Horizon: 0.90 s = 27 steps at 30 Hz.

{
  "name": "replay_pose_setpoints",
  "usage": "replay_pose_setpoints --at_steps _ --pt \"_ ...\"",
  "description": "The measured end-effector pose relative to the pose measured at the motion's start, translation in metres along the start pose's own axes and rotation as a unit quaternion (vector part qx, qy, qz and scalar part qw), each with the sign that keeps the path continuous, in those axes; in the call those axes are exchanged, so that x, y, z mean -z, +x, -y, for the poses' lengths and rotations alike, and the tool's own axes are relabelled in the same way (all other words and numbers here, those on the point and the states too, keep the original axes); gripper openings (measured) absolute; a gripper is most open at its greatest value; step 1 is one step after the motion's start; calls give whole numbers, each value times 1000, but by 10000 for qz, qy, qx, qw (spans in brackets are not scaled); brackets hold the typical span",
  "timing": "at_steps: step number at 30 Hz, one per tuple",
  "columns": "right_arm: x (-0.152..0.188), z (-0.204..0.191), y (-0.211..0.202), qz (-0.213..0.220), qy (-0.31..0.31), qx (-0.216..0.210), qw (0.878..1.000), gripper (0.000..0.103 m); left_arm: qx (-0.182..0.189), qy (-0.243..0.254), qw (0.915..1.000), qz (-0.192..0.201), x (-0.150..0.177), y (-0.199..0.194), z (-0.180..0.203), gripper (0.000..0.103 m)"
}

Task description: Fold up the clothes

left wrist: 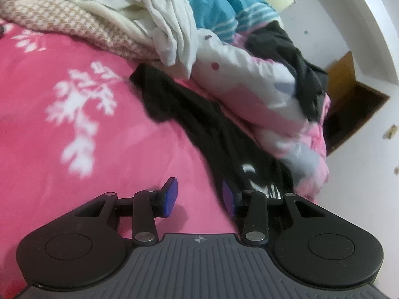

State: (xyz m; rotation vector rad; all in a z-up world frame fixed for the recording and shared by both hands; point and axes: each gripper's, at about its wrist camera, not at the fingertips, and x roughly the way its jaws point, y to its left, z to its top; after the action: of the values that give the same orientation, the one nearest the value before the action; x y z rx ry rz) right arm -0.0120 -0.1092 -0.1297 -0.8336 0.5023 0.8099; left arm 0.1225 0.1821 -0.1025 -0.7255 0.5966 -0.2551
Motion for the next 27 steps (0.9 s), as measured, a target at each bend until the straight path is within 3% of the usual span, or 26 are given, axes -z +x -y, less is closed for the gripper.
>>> replay_pose_setpoints --at_steps 3,5,6,7,8,9,11,14,15,17,21,24,27 --pt "-15 -3 25 -37 317 50 9995 4 20 -47 9999 -143 17 -16 1 40" --pt "-20 17 21 212 1305 -135 9911 3 28 14 9998 -218 27 -26 3 40" --pt "-18 32 14 442 2012 -285 9781 3 57 42 9997 -240 30 -30 4 40" --pt "-15 47 7 696 2781 -435 9570 2 108 53 9995 -278 34 -33 5 40" --pt "-9 62 2 942 3547 -589 9284 3 176 51 9993 -340 37 -35 5 40" --pt "2 76 0 1175 4318 -752 8911 3 234 26 9989 -407 39 -36 5 40" --pt "31 97 5 1481 5628 -1054 8064 3 346 -81 9979 -540 44 -34 6 40" --pt "65 103 39 1631 7021 -1622 6739 3 516 76 9961 -712 55 -28 20 40" --pt "73 104 49 1573 7298 -1727 6425 3 563 179 9952 -782 60 -25 26 40" --pt "76 99 65 1400 7668 -1673 6037 5 653 391 9929 -915 69 -20 39 40" --pt "63 90 59 1538 7734 -1461 5974 11 796 946 9867 -1057 84 -8 70 40" --pt "45 86 45 1653 7647 -1274 6097 20 888 1533 9786 -1046 94 1 98 40" --pt "18 73 33 1727 7489 -1172 6290 20 886 2031 9708 -925 100 9 122 40"
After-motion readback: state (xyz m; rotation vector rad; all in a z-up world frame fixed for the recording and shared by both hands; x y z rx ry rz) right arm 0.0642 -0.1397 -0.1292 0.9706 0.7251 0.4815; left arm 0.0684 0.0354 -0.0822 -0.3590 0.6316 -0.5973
